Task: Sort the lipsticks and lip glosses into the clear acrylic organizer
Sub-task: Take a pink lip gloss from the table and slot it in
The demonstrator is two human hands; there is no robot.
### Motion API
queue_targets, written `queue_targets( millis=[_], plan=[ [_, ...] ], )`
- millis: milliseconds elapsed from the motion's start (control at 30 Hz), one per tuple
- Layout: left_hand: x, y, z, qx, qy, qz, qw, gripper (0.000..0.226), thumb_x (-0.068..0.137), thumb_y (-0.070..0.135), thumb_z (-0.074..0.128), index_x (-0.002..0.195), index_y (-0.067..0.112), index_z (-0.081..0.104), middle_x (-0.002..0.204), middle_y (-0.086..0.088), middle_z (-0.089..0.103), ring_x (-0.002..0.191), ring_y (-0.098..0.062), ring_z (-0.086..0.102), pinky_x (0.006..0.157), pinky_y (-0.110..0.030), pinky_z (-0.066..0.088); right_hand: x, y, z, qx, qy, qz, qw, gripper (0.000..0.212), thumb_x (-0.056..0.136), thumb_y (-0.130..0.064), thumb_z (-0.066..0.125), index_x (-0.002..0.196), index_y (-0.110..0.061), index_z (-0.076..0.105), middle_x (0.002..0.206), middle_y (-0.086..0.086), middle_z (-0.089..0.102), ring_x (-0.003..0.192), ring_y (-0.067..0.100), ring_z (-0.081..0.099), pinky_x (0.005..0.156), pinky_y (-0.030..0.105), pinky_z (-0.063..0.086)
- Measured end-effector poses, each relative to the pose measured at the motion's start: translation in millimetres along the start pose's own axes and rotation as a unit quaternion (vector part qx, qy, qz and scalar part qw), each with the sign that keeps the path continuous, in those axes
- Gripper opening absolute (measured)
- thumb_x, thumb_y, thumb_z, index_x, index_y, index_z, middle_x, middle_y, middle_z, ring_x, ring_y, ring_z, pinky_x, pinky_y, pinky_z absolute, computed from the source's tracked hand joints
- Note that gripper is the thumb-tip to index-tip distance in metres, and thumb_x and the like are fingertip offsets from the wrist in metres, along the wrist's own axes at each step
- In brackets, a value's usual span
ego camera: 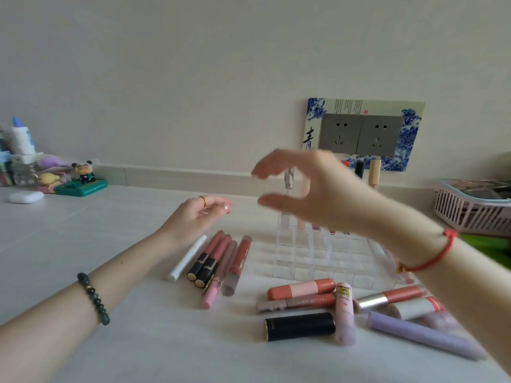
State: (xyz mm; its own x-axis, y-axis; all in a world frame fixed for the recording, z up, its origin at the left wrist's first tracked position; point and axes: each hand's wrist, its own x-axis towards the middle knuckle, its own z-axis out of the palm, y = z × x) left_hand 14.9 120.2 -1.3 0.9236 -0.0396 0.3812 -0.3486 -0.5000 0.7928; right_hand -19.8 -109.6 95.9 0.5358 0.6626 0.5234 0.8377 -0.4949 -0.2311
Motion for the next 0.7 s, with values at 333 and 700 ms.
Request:
queue_targets(
  millis=[333,700],
  plan=[
    [-16.7,-17.8,10.0,-0.028,-0.096,-0.041,0.994,0.029,0.095,0.033,0.038,0.105,0.025,0.064,0.102,0.01,0.067,0.098,-0.003,0.062,0.088,-0.018,0.045,-28.7,-18.3,95.2,-0.012,-0.137,-0.09,0.986,0.023,0.078,-0.029,0.065,0.1,-0.022,0.061,0.091,-0.015,0.041,0.084,0.0,0.029,0.091,0.025,0.031],
    [-17.4,-22.8,6.5,-0.016,-0.126,-0.039,0.991,0.062,0.086,0.057,0.017,0.109,0.025,0.065,0.11,0.007,0.066,0.107,-0.002,0.058,0.101,-0.028,0.038,-28.6,-28.1,110.3,-0.041,-0.159,-0.075,0.984,0.016,0.086,-0.033,0.056,0.099,-0.024,0.062,0.1,0.0,0.051,0.093,0.02,0.045,0.084,0.022,0.025]
  ],
)
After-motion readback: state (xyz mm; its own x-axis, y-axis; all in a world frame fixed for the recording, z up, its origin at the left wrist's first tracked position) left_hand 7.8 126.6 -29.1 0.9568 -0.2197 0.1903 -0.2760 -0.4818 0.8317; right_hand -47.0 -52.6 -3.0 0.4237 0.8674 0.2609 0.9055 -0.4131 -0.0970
